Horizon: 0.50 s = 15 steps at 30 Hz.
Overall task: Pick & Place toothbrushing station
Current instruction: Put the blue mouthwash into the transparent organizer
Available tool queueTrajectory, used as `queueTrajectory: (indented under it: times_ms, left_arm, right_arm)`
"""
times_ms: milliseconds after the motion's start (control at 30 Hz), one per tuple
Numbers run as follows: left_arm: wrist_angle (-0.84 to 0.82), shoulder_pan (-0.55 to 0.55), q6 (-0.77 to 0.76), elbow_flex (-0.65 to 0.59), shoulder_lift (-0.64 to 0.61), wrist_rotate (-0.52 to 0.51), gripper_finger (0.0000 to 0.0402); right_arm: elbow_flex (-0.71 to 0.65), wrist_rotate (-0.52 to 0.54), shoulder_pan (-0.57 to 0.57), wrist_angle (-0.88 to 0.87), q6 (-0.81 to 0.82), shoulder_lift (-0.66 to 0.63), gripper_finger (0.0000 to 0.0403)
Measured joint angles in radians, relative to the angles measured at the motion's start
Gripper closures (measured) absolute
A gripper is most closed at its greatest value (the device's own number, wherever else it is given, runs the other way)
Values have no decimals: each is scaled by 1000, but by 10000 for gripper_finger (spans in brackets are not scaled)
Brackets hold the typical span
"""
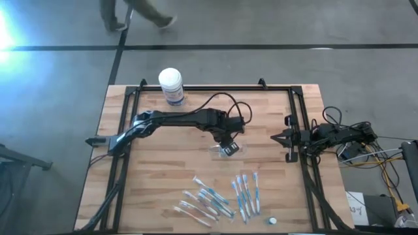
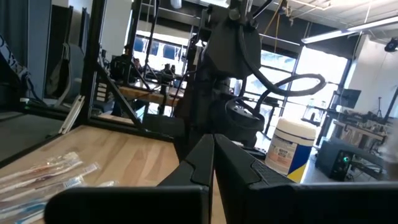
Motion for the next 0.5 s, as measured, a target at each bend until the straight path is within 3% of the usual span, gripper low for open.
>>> queueTrajectory:
  times_ms: [233,500]
  left_arm:
    - [25,2,30,-4,0,0,302]
    - [29,2,200,-5,0,0,302]
  right_arm:
    - [0,0,0,0,-4,0,394]
    - [0,0,0,-2,-4,0,394]
